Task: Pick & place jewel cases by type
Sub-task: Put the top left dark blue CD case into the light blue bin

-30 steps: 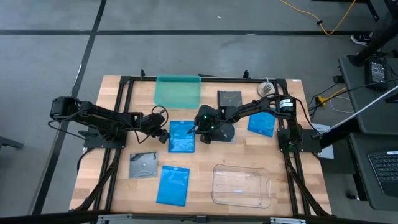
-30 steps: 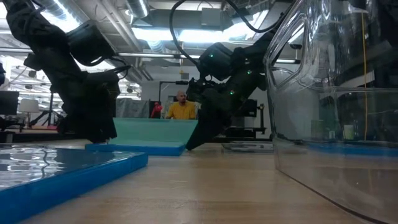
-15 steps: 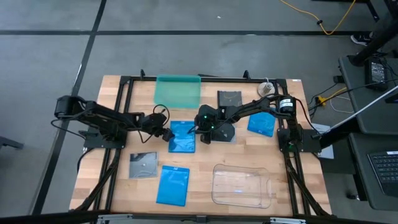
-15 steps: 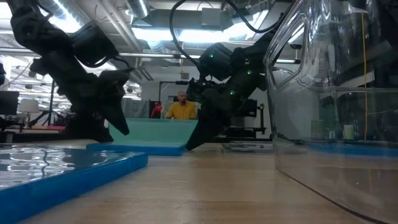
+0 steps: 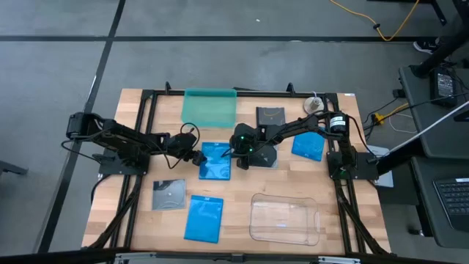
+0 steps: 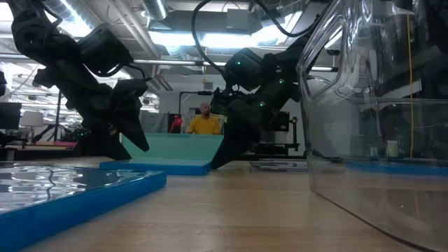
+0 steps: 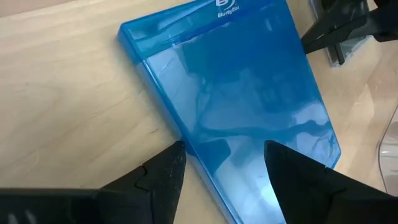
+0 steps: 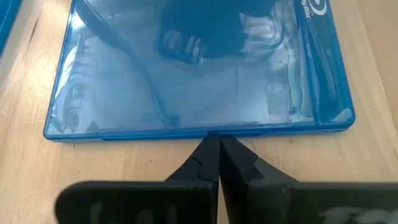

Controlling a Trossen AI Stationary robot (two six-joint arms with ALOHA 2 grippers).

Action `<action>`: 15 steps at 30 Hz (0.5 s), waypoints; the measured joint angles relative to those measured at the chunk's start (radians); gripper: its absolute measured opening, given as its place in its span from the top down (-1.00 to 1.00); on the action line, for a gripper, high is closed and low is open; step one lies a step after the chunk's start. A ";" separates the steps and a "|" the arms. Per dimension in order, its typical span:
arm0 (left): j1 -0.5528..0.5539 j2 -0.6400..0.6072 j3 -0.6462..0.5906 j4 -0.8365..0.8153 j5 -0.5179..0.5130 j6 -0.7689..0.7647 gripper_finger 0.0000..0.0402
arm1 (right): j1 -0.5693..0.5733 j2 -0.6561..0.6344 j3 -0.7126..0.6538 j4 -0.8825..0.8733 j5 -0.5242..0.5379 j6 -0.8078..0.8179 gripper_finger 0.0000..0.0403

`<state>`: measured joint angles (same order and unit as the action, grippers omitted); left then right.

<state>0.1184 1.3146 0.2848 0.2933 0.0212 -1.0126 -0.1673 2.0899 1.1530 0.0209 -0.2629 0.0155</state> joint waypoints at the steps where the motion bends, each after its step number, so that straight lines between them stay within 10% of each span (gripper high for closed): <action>1: 0.000 -0.010 0.000 -0.005 -0.007 0.001 -0.02 | 0.000 0.000 0.000 0.001 0.000 0.000 0.96; 15: 0.000 -0.141 0.168 -0.342 0.012 0.125 0.01 | 0.000 0.000 -0.001 0.006 0.004 -0.008 0.96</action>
<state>0.1188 1.1739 0.4526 -0.0487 0.0330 -0.8877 -0.1672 2.0899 1.1522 0.0269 -0.2584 0.0073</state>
